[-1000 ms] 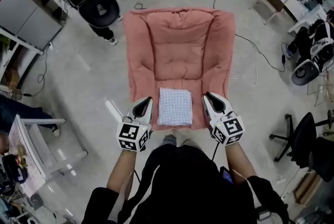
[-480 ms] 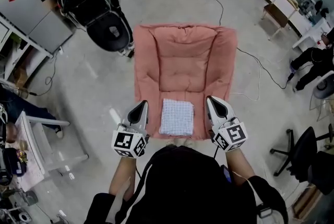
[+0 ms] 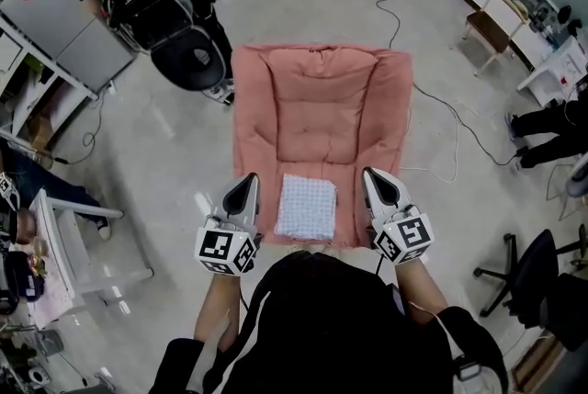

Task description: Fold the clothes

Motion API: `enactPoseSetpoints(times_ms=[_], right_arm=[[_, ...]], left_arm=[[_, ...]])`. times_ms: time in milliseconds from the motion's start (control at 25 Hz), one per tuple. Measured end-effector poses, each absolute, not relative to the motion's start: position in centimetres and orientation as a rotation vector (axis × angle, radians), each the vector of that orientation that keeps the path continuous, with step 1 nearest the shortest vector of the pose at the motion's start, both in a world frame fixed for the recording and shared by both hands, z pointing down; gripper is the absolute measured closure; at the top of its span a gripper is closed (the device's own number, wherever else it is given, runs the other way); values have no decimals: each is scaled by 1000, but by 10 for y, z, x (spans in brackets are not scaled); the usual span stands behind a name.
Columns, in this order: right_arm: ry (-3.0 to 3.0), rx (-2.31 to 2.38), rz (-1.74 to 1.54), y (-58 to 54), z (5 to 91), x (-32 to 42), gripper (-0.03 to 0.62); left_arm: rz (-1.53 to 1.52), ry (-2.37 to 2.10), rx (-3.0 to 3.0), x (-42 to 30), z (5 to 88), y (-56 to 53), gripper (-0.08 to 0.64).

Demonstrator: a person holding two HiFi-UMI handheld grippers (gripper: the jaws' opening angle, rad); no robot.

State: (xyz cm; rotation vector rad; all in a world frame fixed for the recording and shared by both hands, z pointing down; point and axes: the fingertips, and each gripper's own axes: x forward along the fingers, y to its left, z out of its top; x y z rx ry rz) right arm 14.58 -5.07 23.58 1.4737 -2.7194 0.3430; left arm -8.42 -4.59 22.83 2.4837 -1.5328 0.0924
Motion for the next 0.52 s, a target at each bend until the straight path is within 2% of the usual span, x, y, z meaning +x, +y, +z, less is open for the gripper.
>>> enactPoseSetpoints(times_ms=[520], right_arm=[[-2734, 1471, 370, -49, 235, 150, 588]], left_arm=[[38, -1468, 2467, -70, 228, -43, 553]])
